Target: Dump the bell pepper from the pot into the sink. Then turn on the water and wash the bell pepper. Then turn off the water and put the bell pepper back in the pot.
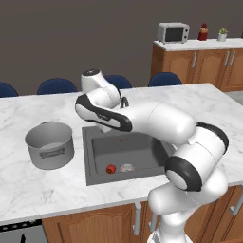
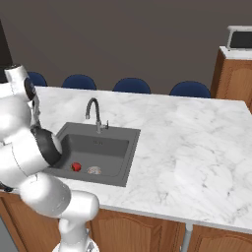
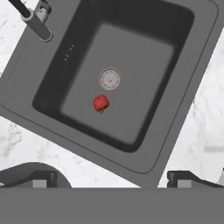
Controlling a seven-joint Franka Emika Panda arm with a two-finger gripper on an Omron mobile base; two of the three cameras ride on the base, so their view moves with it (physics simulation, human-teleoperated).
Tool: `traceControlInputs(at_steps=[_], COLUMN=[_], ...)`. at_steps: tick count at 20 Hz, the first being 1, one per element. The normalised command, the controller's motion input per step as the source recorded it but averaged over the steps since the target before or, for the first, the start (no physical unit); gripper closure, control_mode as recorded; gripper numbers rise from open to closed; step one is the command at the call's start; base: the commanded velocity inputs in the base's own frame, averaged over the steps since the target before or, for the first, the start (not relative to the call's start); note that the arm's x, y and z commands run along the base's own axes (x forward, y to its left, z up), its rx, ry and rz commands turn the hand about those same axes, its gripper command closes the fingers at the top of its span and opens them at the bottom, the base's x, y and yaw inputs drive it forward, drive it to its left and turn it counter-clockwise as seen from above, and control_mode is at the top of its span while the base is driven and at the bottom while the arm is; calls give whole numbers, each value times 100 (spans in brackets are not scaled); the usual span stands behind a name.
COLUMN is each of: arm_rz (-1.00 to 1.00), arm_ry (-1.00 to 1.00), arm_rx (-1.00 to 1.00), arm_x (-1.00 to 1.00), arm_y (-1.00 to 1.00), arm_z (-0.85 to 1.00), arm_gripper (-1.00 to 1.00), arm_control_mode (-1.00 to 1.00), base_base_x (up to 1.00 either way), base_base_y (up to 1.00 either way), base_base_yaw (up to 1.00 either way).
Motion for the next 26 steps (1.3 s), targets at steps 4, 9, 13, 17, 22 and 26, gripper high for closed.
traceControlInputs(at_steps=[4, 9, 13, 17, 22, 26], arm_rz=[0, 5, 11, 11, 10, 9], arm_ry=[-6, -4, 0, 0, 0, 0], arm_rx=[0, 0, 0, 0, 0, 0], arm_x=[0, -3, -4, -1, 0, 0], arm_y=[-45, -49, -44, -48, -44, -40], arm_z=[19, 18, 8, 0, 0, 0], arm_gripper=[-100, -100, -100, -100, -100, -100], arm_control_mode=[-100, -100, -100, -100, -100, -100], base_base_x=[0, 0, 0, 0, 0, 0], base_base_y=[0, 0, 0, 0, 0, 0], base_base_yaw=[0, 0, 0, 0, 0, 0])
